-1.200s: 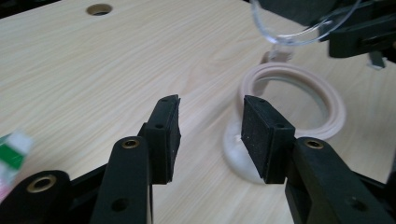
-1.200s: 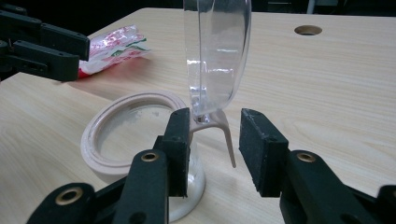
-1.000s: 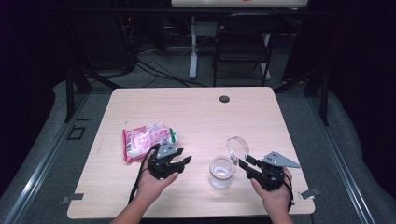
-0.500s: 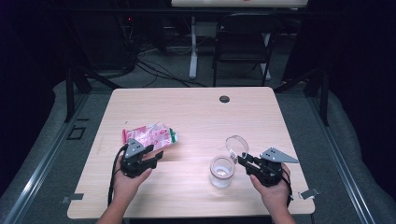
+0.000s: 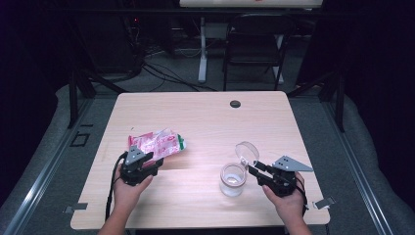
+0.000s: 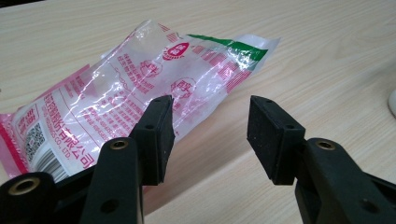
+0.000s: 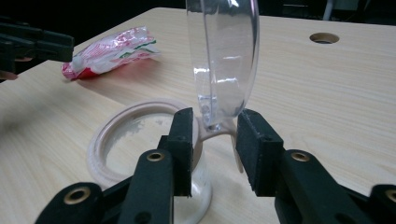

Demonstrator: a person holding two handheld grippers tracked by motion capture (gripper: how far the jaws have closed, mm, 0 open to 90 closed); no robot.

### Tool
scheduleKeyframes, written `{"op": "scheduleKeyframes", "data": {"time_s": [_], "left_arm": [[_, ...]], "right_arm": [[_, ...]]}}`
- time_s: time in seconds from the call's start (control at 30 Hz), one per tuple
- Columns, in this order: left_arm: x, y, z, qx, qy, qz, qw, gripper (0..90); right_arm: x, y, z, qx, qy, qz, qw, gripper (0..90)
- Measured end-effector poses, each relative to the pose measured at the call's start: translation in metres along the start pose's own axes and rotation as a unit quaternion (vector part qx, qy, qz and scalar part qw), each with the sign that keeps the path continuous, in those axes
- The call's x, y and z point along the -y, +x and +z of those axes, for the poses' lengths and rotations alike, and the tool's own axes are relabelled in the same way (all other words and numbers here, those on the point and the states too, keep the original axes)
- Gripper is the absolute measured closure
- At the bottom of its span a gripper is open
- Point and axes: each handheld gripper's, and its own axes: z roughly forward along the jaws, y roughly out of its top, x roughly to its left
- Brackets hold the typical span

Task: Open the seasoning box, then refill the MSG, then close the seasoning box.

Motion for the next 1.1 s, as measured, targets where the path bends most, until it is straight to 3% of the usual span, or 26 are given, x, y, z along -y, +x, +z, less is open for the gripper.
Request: {"op": "scheduleKeyframes", "data": {"time_s": [0.13, 0.27, 0.4, 0.6, 0.9, 1.1], "left_arm": [[0.001, 0.003, -0.001, -0.011, -0.001, 0.003, 0.9999, 49.6], [0.002, 0.005, -0.001, -0.008, -0.006, -0.005, 0.9999, 49.6], [0.003, 0.005, 0.000, -0.013, -0.004, 0.000, 0.9999, 49.0], [0.004, 0.005, 0.002, -0.006, 0.000, 0.008, 1.0000, 47.5], [0.003, 0.005, 0.005, -0.015, -0.003, 0.009, 0.9998, 43.3], [0.001, 0.002, 0.010, -0.029, 0.001, 0.026, 0.9992, 42.2]], "right_arm": [[0.004, -0.001, -0.006, 0.003, 0.012, 0.003, 0.9999, 64.9], [0.007, -0.005, -0.011, 0.011, 0.015, 0.005, 0.9998, 63.3], [0.010, -0.009, -0.014, 0.021, 0.019, 0.003, 0.9996, 62.1], [0.014, -0.014, -0.013, 0.031, 0.028, 0.010, 0.9991, 60.4], [0.018, -0.018, -0.009, 0.043, 0.035, 0.009, 0.9984, 57.9], [0.020, -0.018, -0.008, 0.049, 0.031, 0.011, 0.9983, 56.6]]}}
